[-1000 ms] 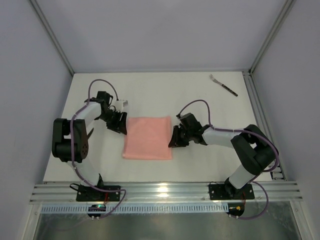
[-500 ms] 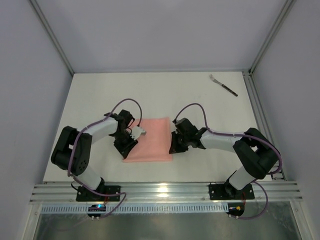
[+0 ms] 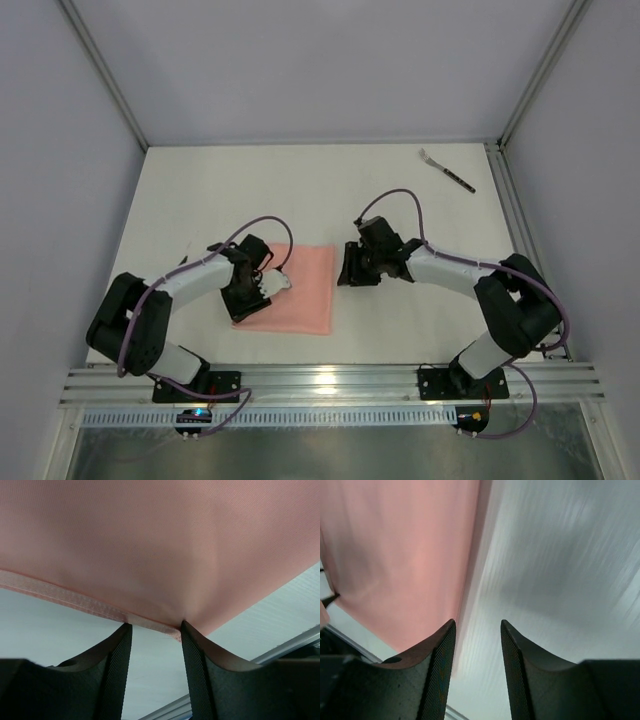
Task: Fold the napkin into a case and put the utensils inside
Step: Smooth out the square-folded napkin at the center of the board.
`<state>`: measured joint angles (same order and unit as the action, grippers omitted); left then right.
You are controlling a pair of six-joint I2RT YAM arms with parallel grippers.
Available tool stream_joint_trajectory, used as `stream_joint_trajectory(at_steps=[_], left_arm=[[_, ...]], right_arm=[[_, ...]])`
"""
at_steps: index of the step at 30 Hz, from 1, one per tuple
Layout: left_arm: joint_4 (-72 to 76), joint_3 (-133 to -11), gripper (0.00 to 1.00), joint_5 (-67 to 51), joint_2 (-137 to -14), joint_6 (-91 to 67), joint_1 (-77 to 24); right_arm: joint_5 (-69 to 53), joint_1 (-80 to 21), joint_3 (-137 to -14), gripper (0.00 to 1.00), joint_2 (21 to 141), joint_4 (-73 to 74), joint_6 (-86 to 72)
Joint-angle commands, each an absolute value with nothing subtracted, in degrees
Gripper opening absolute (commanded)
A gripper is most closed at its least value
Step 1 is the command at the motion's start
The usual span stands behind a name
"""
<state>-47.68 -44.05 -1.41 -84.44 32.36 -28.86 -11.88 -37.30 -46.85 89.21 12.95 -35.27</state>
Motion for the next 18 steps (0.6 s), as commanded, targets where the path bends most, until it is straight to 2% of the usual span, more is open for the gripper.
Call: stream_joint_trajectory(at_steps=[1,10,11,12,16,18], left_arm=[[-46.05,-43.33,0.48,1.58,-81.92,34.54,-28.92],[-52.29,-48.24,0.58,-3.16,-76.38,34.10,-28.30],[-52.90,-48.69,0.59,-4.47,-76.38,34.28,-28.30],[-53.78,-48.87,0.60,-5.00,-76.46,34.63,-28.30],[-55.10,-47.03,0.64,-8.87,-76.29,37.43,-28.65],[-55.20,-45.36,0.66,-9.58,-76.38,39.45,-29.09]], right_arm=[[-12.29,-33.49,-53.78,0.46,92.97,11.16,-32.26],[-16.26,-30.94,-65.65,0.45,107.91,8.44,-32.60],[-16.26,-31.02,-67.05,0.42,108.80,8.35,-32.87],[-15.91,-30.94,-67.76,0.33,109.50,8.44,-33.22],[-15.21,-31.29,-69.43,0.09,110.39,8.17,-34.28],[-13.63,-32.34,-70.05,0.05,108.73,8.79,-33.93]])
